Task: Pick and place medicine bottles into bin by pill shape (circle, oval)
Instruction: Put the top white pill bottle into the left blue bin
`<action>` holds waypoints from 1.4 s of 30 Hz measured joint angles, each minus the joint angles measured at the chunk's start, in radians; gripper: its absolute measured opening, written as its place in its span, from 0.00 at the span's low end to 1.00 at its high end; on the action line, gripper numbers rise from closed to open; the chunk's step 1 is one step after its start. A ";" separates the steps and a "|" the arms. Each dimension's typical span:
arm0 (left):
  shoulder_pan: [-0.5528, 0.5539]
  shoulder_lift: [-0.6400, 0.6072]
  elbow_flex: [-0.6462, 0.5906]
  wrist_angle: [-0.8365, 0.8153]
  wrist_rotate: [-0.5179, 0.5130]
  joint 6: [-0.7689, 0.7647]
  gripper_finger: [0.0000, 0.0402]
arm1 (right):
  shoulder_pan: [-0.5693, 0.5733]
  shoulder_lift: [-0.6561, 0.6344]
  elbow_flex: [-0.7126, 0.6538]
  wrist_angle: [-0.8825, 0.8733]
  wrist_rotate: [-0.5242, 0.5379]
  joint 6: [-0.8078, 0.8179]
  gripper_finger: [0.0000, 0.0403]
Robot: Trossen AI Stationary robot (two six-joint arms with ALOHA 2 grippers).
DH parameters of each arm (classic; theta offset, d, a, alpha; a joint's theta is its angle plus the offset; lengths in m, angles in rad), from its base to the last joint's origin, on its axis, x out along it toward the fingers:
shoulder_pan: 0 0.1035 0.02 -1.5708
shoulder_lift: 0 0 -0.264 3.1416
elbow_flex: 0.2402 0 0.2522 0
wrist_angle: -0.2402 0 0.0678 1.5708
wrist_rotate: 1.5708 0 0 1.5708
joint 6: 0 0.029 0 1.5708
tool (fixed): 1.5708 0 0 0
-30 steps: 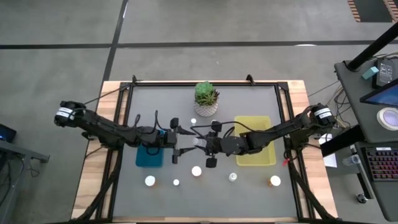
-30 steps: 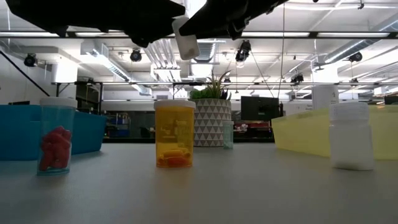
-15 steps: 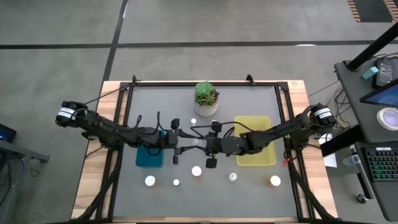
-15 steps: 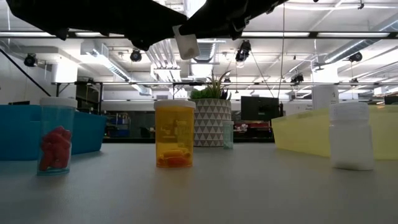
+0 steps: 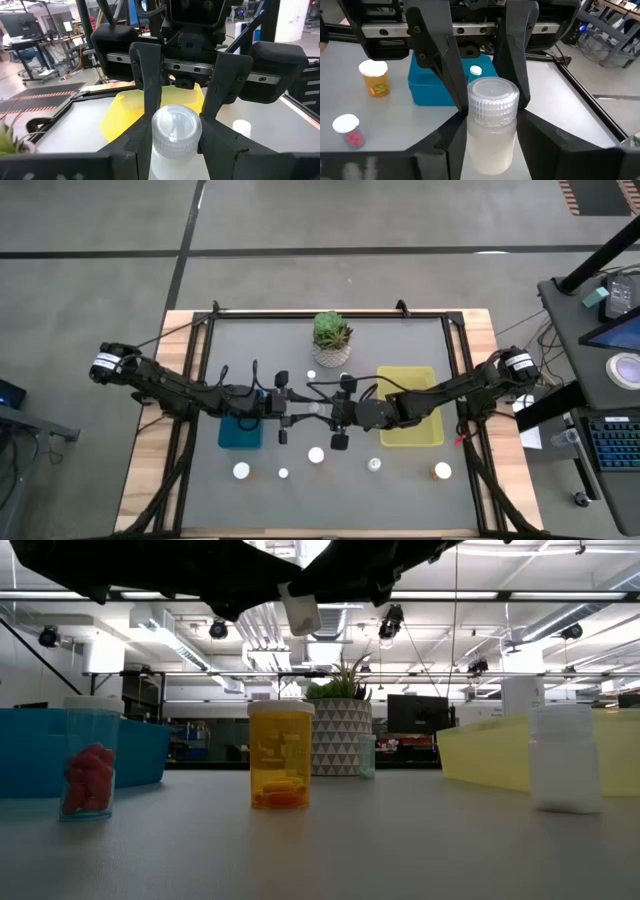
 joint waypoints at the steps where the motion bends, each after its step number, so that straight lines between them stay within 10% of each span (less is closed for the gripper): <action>1: -0.001 -0.004 0.000 -0.004 -0.008 0.002 0.29 | 0.000 0.000 0.000 -0.003 0.001 0.001 0.43; 9: -0.020 -0.140 0.000 -0.250 -0.074 -0.104 0.29 | 0.000 -0.094 0.000 -0.159 0.002 0.038 0.52; 26: -0.223 -0.590 0.024 -1.367 -0.139 -0.700 0.29 | -0.002 -0.232 -0.165 -0.103 0.034 0.097 0.52; 42: -0.230 -0.481 -0.135 -1.261 -0.197 -0.740 0.30 | -0.002 -0.199 -0.178 -0.054 0.036 0.117 0.52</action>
